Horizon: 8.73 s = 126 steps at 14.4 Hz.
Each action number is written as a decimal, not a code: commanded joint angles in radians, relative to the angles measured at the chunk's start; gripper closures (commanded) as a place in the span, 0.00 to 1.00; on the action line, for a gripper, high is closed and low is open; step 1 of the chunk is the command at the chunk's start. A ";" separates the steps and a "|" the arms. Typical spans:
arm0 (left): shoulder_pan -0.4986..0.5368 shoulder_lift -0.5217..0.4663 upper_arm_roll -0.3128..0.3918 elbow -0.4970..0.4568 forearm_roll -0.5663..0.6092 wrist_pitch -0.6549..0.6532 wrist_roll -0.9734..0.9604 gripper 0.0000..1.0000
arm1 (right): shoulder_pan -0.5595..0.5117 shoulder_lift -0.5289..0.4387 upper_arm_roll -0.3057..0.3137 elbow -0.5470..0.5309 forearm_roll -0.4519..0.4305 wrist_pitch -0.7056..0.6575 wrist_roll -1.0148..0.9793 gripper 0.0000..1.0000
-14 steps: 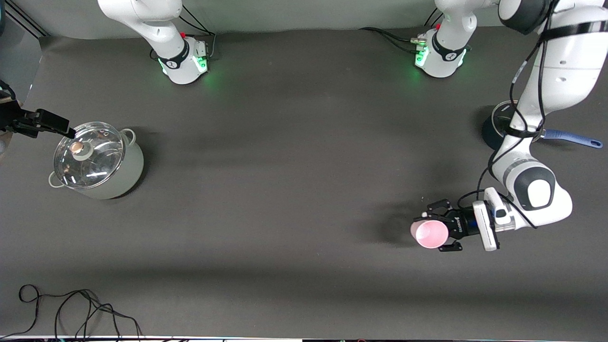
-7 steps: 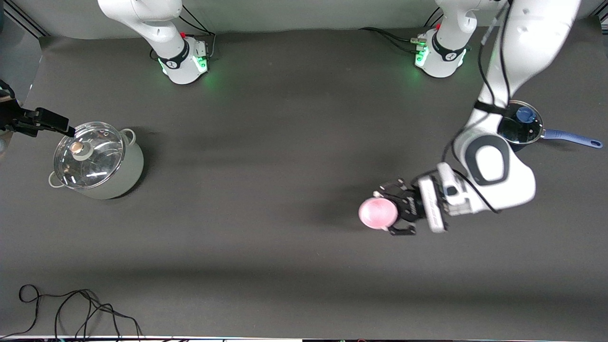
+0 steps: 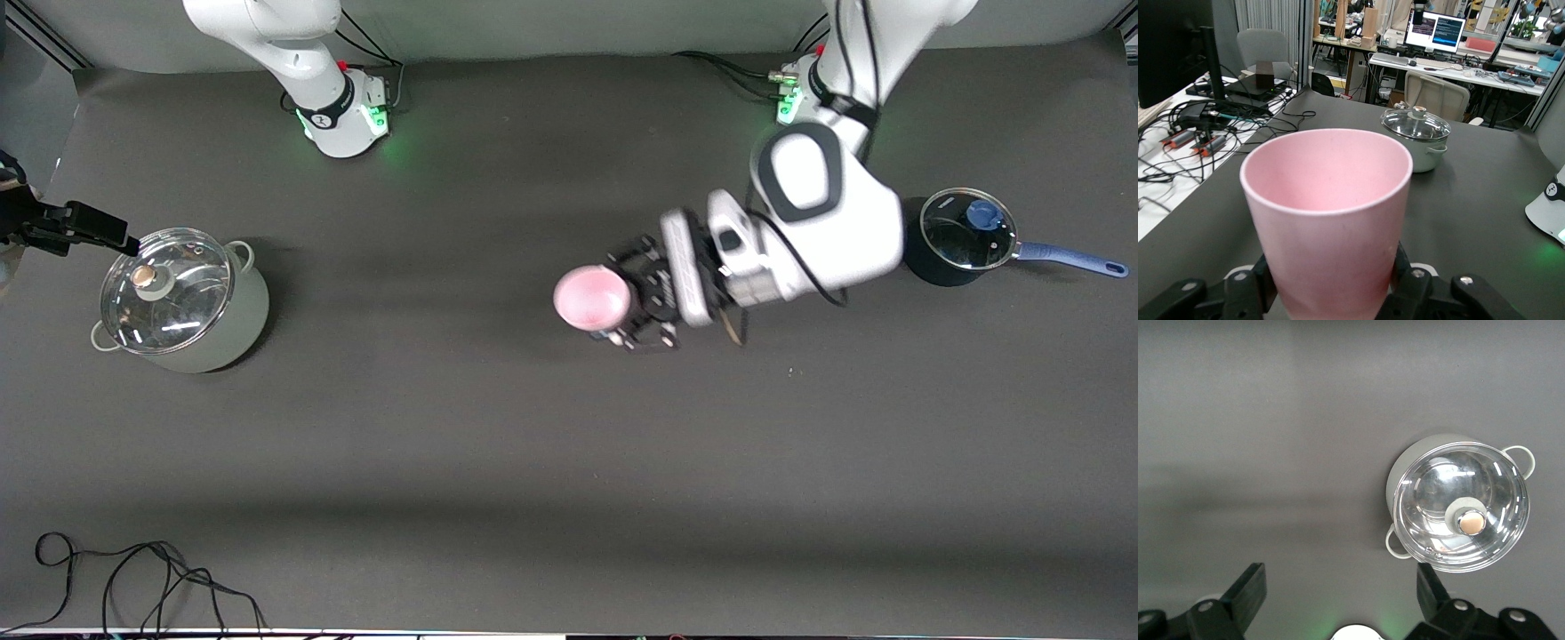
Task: Transfer pink cup from left to right arm
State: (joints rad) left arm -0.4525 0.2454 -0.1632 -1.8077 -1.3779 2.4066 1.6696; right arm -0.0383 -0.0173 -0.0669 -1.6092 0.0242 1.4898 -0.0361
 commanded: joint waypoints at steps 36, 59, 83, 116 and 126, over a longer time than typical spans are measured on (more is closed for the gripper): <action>-0.227 -0.075 0.008 -0.047 -0.026 0.213 -0.080 0.58 | 0.557 0.194 0.016 0.311 0.381 -0.046 1.685 0.00; -0.215 -0.069 0.011 -0.048 -0.026 0.223 -0.080 0.52 | 0.621 0.277 0.012 0.307 0.368 -0.020 1.622 1.00; 0.328 -0.054 0.017 -0.036 0.520 -0.568 -0.440 0.00 | 0.523 0.240 -0.493 0.208 0.347 -0.249 0.545 1.00; 0.549 -0.194 0.010 0.171 1.399 -0.824 -1.734 0.00 | 0.586 0.206 -0.498 -0.258 0.160 0.323 0.303 0.00; 0.543 -0.199 0.010 0.172 1.386 -0.799 -1.728 0.00 | 0.607 0.180 -0.499 0.199 0.069 -0.108 0.438 0.00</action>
State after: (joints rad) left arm 0.0974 0.0726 -0.1558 -1.6146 0.0066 1.5910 -0.0672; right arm 0.5754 0.1392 -0.5529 -1.4675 0.1148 1.4084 0.3891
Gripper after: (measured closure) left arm 0.000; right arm 0.000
